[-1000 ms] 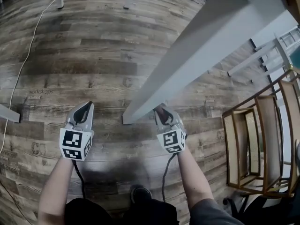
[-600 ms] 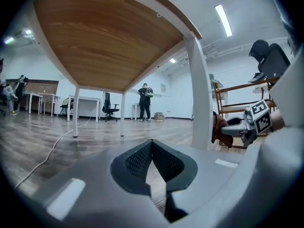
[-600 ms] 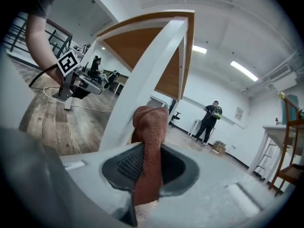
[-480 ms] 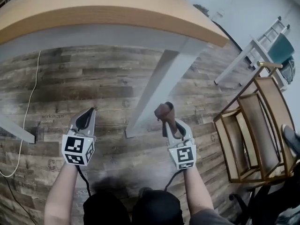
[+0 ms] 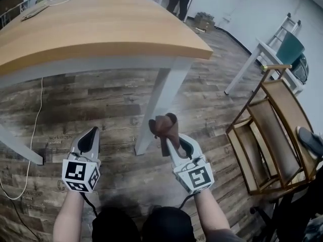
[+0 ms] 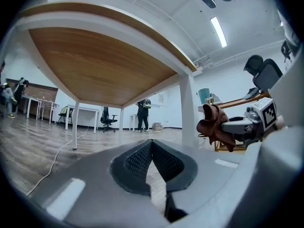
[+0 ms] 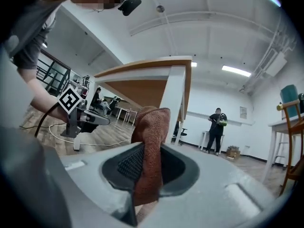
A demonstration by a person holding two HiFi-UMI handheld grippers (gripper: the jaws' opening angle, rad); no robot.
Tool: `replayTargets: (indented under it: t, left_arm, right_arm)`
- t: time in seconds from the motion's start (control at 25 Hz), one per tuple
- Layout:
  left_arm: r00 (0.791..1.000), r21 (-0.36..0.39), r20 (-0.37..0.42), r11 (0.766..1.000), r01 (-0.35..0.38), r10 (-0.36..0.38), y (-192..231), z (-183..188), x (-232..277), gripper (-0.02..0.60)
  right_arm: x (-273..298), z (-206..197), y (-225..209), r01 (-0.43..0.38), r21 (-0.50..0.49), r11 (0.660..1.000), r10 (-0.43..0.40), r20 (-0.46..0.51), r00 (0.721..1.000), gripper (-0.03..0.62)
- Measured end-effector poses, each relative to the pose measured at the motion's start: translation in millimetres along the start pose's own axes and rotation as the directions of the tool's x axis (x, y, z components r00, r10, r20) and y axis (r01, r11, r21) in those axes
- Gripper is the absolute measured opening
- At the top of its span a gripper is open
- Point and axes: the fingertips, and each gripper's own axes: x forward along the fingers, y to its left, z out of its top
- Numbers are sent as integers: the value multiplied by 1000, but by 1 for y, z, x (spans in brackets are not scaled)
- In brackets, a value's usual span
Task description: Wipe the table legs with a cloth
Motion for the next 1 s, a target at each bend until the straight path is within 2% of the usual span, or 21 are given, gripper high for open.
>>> replayTargets:
  t: [0.12,0.24,0.44,0.6,0.84,1.0]
  left_arm:
    - [1000,6,22,1000,-16,15,2,9,-3,18]
    - [998,8,54,999,-38,38,3,38,-10,18]
    - [994,-30,-4,993,-114,114,8,91,-27,19]
    - [983,-28,-64,984,-175,173,4,122,-36,18]
    - [969,-90,-140,972,-217,203,-18,173,-60,18]
    - [966,-117,-153,967,-225,206,-25,229,-77,18]
  right_arm:
    - [17,14,18,-42,-15,999,42,39,998,64]
    - [32,44,25,-90,10,996,89,58,994,64]
    - [42,87,33,-217,38,976,219,-66,974,64]
    - [35,118,34,-268,74,960,276,-123,953,64]
    - [22,177,29,-299,138,944,318,-146,937,64]
    - [17,228,18,-252,233,939,293,-162,942,64]
